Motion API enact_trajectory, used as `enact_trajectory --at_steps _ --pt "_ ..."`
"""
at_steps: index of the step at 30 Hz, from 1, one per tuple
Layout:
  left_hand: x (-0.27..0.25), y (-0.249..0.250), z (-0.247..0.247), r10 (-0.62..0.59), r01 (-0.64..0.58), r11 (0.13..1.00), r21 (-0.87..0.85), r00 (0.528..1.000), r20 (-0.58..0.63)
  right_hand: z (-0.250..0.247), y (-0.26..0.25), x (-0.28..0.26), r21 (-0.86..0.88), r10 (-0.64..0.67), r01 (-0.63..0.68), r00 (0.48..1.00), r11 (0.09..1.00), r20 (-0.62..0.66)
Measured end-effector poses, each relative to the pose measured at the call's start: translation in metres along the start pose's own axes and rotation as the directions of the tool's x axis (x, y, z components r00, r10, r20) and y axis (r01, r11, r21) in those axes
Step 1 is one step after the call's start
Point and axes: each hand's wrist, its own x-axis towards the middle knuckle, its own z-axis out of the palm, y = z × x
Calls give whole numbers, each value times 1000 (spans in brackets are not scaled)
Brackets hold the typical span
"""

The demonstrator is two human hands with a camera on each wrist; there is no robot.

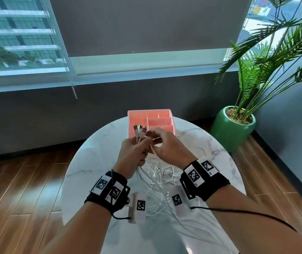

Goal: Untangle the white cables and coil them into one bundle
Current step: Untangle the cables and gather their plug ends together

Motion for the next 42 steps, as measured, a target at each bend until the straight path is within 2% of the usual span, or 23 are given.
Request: enact_trajectory --at_steps 3,5,6,9,11,13,15,18,21,22,24,25,26,30,32,35,38,40,42 --pt "2 3 -8 57 -57 998 -6 996 -68 -6 17 -3 -94 46 -47 999 994 -12" --pt "3 12 -14 87 -104 986 -128 988 -130 -7 44 -11 -169 167 -164 986 972 1" --pt "4 19 -18 98 -132 970 -204 981 -169 -6 62 -19 -190 259 -245 964 951 51" --pt "8 39 -32 165 -249 918 -309 948 -272 4 121 -55 -219 510 -468 837 856 201" --pt "11 47 -39 200 -290 911 -293 932 -303 11 150 -73 -196 565 -531 790 824 238" --pt "12 46 -42 200 -288 919 -270 930 -309 11 160 -76 -119 582 -570 783 813 219" --pt "13 40 -43 186 -265 933 -242 933 -307 3 153 -67 13 579 -589 799 808 160" --pt "15 21 -45 155 -217 960 -180 939 -307 -25 114 -41 265 478 -467 878 843 28" --pt "16 2 -44 106 -149 983 -109 941 -322 -57 50 -16 500 309 -186 935 846 -175" --pt "15 -3 -44 94 -129 987 -92 942 -321 -65 28 -9 596 268 -90 939 798 -217" --pt "14 -10 -43 82 -106 993 -60 947 -310 -78 -12 -1 770 208 59 947 636 -244" --pt "14 -13 -42 78 -97 994 -48 949 -304 -82 -27 2 808 161 96 960 582 -230" --pt "14 -15 -41 74 -90 995 -40 951 -300 -83 -41 4 815 110 99 975 571 -195" --pt "14 -18 -37 72 -81 997 -17 956 -286 -75 -58 11 614 -10 46 998 788 -62" --pt "14 -17 -36 73 -80 997 -16 958 -279 -75 -52 13 510 -16 57 996 858 -85" --pt "12 -13 -41 70 -80 997 -22 953 -293 -90 -28 14 289 4 62 975 955 -223" --pt "12 -13 -50 61 -77 996 -36 943 -327 -121 21 6 67 38 -14 925 998 -377" --pt "12 -14 -55 46 -69 996 -54 936 -350 -146 59 -8 -51 113 -151 887 987 -447" --pt "12 -14 -57 38 -64 996 -64 937 -346 -170 94 -30 -90 222 -311 825 946 -519"
